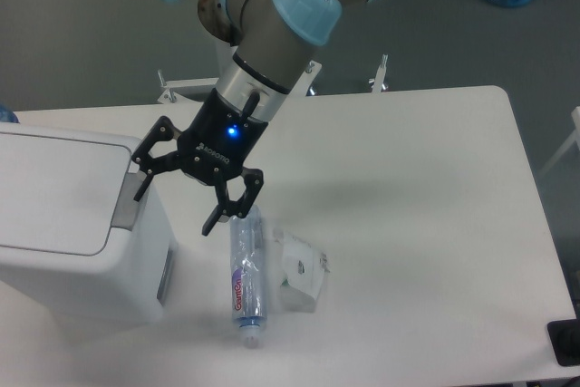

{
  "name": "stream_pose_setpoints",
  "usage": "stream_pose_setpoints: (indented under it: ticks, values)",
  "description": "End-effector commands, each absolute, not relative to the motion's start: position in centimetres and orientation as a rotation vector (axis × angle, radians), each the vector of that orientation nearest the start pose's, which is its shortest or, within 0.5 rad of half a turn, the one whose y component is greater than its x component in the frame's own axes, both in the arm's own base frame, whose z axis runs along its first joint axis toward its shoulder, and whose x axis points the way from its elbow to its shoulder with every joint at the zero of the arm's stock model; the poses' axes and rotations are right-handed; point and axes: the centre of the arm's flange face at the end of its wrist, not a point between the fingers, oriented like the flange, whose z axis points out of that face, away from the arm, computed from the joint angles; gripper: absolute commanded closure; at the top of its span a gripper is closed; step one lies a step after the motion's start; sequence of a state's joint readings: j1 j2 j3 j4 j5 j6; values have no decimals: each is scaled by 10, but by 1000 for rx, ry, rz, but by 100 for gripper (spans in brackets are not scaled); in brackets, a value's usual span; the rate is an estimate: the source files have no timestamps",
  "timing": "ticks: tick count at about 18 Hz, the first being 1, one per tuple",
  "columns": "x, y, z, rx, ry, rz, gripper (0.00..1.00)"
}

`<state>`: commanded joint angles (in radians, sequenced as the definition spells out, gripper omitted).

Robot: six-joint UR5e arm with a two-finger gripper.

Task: Open the trash can
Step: 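Lower the gripper onto the trash can lid's front edge, then push the lid edge with the gripper to flip the lid open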

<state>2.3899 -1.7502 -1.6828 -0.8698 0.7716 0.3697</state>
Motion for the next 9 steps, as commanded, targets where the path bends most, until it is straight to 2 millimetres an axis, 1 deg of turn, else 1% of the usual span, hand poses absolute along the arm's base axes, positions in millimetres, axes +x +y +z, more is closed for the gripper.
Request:
stream_pose_setpoints:
  ticks: [4, 9]
  values:
    - [-275, 544, 433, -2315, -319, -562, 0]
    - [-275, 545, 431, -2317, -321, -564, 0]
